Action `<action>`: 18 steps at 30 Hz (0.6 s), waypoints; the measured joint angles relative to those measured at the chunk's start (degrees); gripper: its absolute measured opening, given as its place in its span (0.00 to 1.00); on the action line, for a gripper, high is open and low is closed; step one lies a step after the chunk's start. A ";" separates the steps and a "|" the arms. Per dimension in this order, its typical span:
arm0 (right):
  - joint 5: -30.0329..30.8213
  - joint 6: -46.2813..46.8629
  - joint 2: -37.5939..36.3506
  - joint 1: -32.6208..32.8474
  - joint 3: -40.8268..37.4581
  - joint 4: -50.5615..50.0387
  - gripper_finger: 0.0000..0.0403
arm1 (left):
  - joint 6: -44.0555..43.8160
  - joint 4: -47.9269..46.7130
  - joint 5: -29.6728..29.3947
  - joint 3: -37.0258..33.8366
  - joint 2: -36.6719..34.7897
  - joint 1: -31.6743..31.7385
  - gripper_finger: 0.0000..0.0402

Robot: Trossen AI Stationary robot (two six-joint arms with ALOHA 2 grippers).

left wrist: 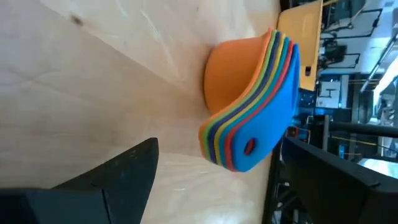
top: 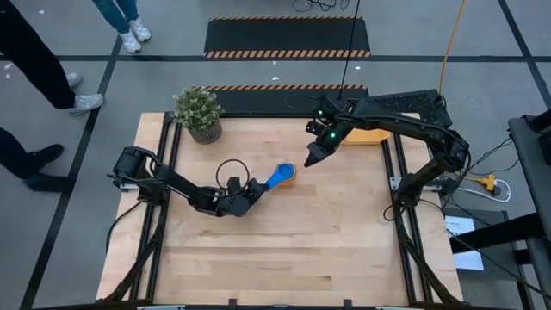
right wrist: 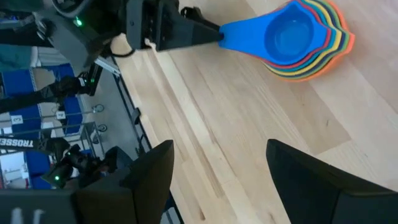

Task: Nest measuring cups in basket
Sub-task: Put the nested measuring cups into the yellow bin

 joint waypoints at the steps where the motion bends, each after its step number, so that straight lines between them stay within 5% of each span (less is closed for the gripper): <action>1: -0.02 -0.51 0.00 -0.02 0.00 -0.50 0.62 | -0.26 0.31 -0.56 -0.01 0.00 0.00 0.85; 18: -1.33 -2.65 -0.02 -0.02 0.00 -0.51 0.62 | -2.89 0.50 -4.76 0.27 -0.02 0.59 0.85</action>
